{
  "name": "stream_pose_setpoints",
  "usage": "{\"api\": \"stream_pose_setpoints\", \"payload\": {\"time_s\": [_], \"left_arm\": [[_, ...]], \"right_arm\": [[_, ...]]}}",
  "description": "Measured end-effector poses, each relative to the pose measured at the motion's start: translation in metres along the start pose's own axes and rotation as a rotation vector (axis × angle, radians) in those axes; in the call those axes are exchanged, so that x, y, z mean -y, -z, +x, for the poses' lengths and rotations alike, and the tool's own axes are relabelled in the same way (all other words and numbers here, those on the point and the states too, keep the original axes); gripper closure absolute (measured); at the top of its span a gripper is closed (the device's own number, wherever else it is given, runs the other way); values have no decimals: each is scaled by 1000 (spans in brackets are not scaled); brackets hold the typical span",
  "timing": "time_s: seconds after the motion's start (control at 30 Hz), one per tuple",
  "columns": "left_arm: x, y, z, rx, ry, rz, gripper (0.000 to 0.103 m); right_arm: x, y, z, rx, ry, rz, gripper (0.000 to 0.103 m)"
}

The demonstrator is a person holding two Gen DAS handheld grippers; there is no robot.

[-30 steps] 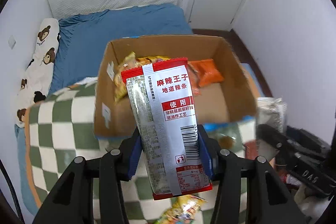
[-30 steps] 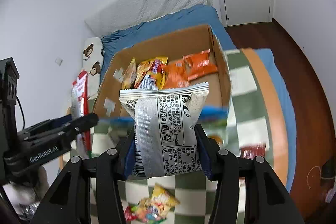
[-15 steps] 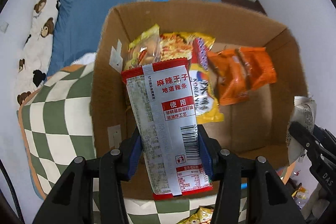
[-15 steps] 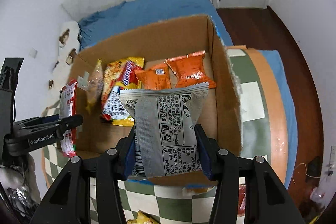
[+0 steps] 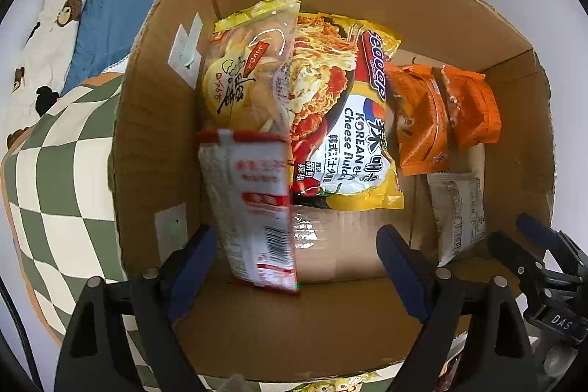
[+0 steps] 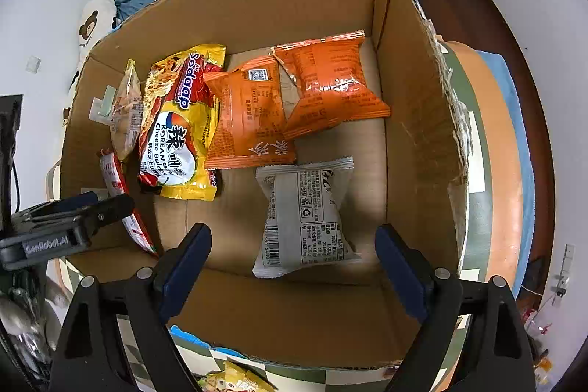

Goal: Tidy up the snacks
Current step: 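Carry both packets into the cardboard box and open both tools, then lift both tools out of the box toward the mat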

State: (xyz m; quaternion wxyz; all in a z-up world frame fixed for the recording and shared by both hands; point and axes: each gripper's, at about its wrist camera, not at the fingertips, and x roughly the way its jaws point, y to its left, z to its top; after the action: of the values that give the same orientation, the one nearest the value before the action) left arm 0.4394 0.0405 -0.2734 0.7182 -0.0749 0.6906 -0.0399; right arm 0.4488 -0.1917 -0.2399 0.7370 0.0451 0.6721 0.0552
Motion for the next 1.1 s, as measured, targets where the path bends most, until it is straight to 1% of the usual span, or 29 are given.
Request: {"api": "stream_pose_setpoints", "payload": {"time_s": [0.07, 0.23, 0.4, 0.5, 0.57, 0.7, 0.8, 0.9, 1.0, 1.1], "left_arm": [[6, 8, -3, 28, -7, 9, 14], [19, 29, -19, 125, -72, 53, 14], [27, 53, -37, 210, -56, 58, 14], [34, 70, -50, 268, -59, 61, 14], [34, 71, -61, 299, -59, 57, 14], [33, 94, -85, 370, -45, 49, 14], [33, 107, -96, 397, -33, 43, 14], [31, 129, -101, 403, -17, 33, 14], [22, 153, -102, 405, -16, 15, 14], [10, 182, -94, 392, -36, -12, 14]], "right_arm": [[0, 0, 0, 4, 1, 0, 9], [1, 4, -6, 28, -9, -3, 9], [0, 17, -22, 94, 5, -23, 9], [-1, 28, -37, 158, 25, -32, 9], [-1, 37, -48, 195, 27, -31, 9], [1, 55, -73, 269, 16, -20, 9], [2, 69, -93, 319, -7, -7, 9], [2, 87, -109, 341, -53, 4, 9], [0, 111, -114, 335, -95, 10, 9], [-3, 138, -104, 293, -135, 24, 9]]}}
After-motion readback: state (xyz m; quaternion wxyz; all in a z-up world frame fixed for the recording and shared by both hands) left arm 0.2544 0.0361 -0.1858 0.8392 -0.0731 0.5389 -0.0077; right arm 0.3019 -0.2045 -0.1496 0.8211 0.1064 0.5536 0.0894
